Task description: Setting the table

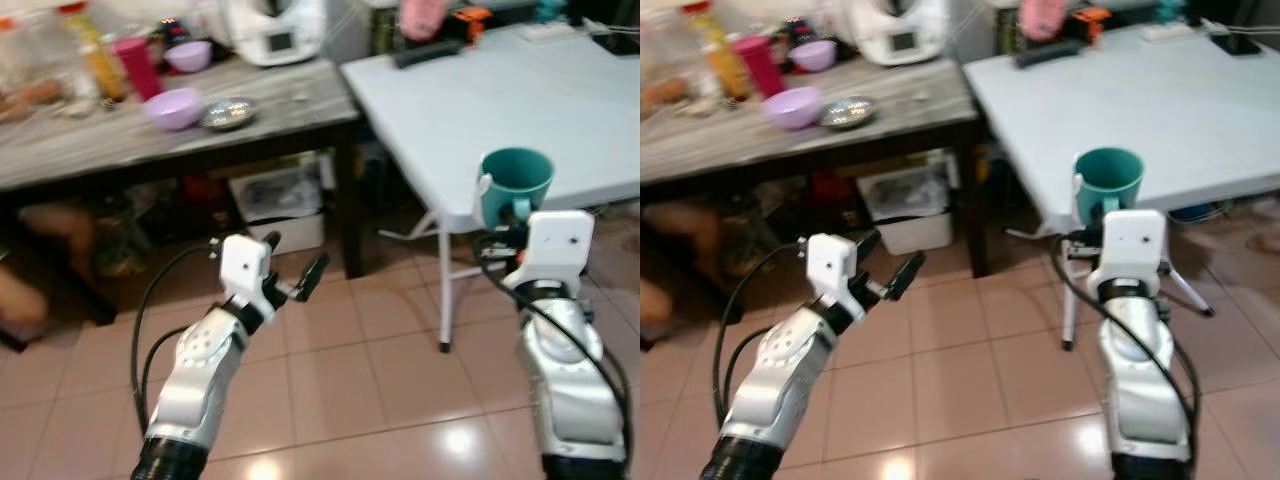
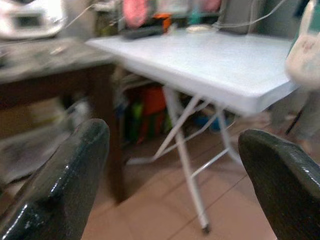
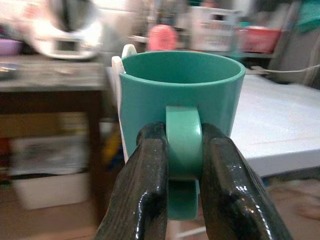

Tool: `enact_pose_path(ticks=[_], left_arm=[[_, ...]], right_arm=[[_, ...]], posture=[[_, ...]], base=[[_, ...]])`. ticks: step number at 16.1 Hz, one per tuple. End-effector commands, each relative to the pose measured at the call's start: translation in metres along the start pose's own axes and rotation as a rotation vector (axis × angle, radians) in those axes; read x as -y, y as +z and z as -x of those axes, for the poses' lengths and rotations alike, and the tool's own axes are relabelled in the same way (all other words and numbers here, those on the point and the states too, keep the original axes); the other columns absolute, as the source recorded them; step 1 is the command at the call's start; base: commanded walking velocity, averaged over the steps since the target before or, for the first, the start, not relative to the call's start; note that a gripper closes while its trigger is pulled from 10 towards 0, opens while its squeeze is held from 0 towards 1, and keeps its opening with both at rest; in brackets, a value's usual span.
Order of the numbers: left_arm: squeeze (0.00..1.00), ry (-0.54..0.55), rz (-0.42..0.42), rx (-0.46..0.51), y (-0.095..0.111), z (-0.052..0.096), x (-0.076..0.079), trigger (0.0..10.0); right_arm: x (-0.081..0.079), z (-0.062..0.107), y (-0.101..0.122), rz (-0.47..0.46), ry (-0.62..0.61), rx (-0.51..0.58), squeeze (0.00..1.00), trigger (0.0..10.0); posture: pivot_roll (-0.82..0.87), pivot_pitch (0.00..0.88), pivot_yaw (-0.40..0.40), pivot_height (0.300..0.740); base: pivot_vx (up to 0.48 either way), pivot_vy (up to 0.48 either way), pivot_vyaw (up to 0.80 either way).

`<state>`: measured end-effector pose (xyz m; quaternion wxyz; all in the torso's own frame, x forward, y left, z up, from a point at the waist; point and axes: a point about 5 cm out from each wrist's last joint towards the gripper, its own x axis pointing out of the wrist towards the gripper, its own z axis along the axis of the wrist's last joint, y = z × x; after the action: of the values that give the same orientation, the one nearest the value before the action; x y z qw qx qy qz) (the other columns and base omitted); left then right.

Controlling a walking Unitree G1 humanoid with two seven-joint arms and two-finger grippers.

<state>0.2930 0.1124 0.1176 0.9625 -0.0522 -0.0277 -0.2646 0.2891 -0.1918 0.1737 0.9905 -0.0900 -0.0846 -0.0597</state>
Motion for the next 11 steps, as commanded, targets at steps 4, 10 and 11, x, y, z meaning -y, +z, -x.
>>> enact_pose_path(ticks=[4, 10, 11], left_arm=[[0.00, 0.004, -0.012, 0.000, 0.0023, 0.0015, -0.0022, 10.0], [0.00, -0.002, -0.008, -0.010, 0.0008, 0.0011, -0.0016, 10.0], [0.00, -0.005, -0.005, -0.011, 0.0006, 0.0007, -0.0009, 10.0]], right_arm=[[-0.0058, 0.0008, 0.0072, 0.010, 0.027, 0.041, 0.00, 10.0], [-0.0048, 0.0004, 0.0088, 0.033, 0.033, 0.054, 0.00, 10.0], [-0.0046, 0.0005, 0.0083, 0.032, 0.033, 0.052, 0.00, 10.0]], posture=[[-0.24, 0.053, 0.137, 0.740], [-0.25, 0.051, 0.135, 0.740], [-0.25, 0.050, 0.136, 0.740]], base=[[0.000, 0.117, 0.00], [0.049, 0.000, 0.48], [0.311, 0.000, 0.80]])
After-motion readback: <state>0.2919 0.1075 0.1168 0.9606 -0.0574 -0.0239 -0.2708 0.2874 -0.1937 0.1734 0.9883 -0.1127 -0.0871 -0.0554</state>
